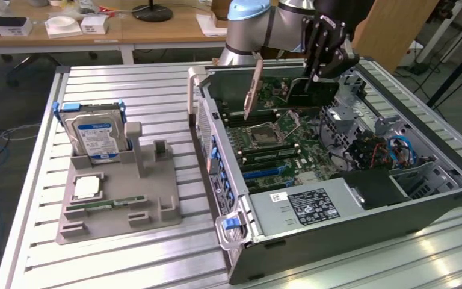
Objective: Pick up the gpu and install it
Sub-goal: 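Insert the gpu into the slot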
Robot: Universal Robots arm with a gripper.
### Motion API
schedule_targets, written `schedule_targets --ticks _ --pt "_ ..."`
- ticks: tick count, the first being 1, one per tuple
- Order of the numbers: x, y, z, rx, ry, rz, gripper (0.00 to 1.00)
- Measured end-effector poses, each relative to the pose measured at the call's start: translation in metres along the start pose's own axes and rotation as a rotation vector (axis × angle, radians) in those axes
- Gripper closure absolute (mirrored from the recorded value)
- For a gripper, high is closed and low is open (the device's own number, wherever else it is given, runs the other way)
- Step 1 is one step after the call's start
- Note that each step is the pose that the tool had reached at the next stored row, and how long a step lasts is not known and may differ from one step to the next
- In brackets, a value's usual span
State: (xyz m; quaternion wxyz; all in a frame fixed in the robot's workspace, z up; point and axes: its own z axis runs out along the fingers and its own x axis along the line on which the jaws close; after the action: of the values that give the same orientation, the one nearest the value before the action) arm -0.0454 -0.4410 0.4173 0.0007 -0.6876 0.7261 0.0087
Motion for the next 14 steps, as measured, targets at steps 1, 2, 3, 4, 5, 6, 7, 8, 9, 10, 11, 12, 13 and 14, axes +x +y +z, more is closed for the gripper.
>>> schedule_targets --ticks 1,2,3,4,5,6,7,8,9,10,11,12,13,14 --pt "0.0001 0.0000 0.0000 0.0024 -0.0002 -0.001 0.74" --pt "0.0001 0.0000 0.0004 0.0066 -0.0015 -0.001 0.74" --pt "0.0001 0.0000 0.0007 0.0111 -0.0021 -0.002 0.74" --pt "0.0001 0.0000 0.0011 0.0158 -0.0027 -0.004 0.74" --pt "0.0001 0.0000 0.0016 0.0206 -0.0033 -0.005 0.74" --pt "0.0001 0.0000 0.0022 0.0234 -0.0036 -0.006 0.74" --pt "0.0001 -0.0001 0.0023 0.0236 -0.0035 -0.006 0.74" --pt "0.0001 -0.0001 0.0023 0.0236 -0.0029 -0.006 0.74" --pt "0.0002 -0.0001 0.0023 0.0236 -0.0029 -0.006 0.74" --pt "0.0001 0.0000 0.0023 0.0236 -0.0028 -0.006 0.74" --pt "0.0001 0.0000 0.0030 0.0238 -0.0033 -0.006 0.74" --pt "0.0001 0.0000 0.0043 0.0239 -0.0034 -0.006 0.74" --pt "0.0002 0.0000 0.0058 0.0240 -0.0032 -0.006 0.74" --pt "0.0002 -0.0001 0.0073 0.0241 -0.0032 -0.006 0.74"
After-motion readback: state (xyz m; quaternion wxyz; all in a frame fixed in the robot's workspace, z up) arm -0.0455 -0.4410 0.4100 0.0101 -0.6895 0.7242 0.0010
